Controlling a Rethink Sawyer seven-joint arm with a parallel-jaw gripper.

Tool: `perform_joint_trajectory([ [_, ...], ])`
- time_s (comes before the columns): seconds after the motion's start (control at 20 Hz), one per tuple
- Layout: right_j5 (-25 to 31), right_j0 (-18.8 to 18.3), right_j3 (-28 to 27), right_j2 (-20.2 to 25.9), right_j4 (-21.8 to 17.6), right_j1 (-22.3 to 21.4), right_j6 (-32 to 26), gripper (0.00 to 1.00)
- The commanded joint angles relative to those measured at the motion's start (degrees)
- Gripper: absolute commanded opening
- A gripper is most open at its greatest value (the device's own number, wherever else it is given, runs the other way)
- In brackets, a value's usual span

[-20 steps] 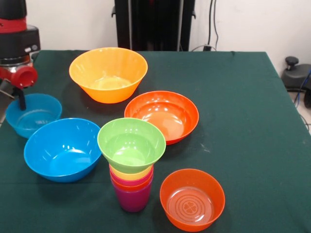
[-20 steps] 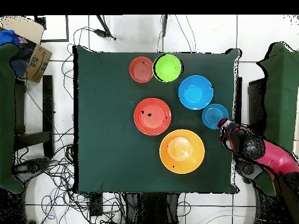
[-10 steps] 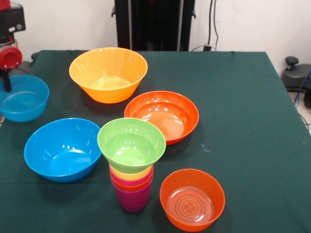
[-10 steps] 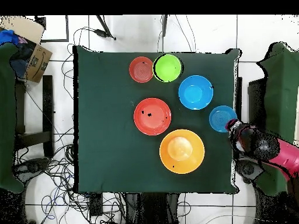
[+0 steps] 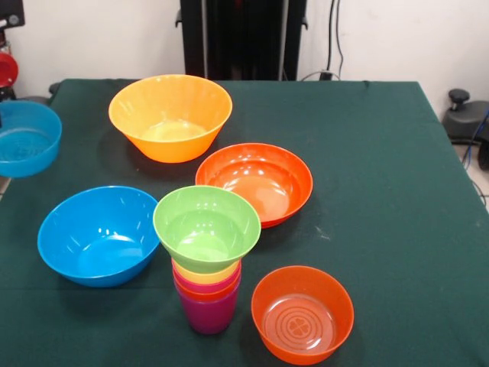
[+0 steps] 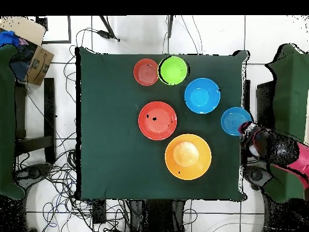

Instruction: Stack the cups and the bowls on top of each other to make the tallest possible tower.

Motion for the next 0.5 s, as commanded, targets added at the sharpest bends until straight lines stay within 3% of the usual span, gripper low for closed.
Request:
perform_joint_trajectory([
  [0.05,7.20,2.72,-2.92,5.46,2.85,-1.97,-6.73,0.00],
  [0.5,6.53,4.50,-2.76,6.87,5.35,-4.20,-5.36,0.00],
])
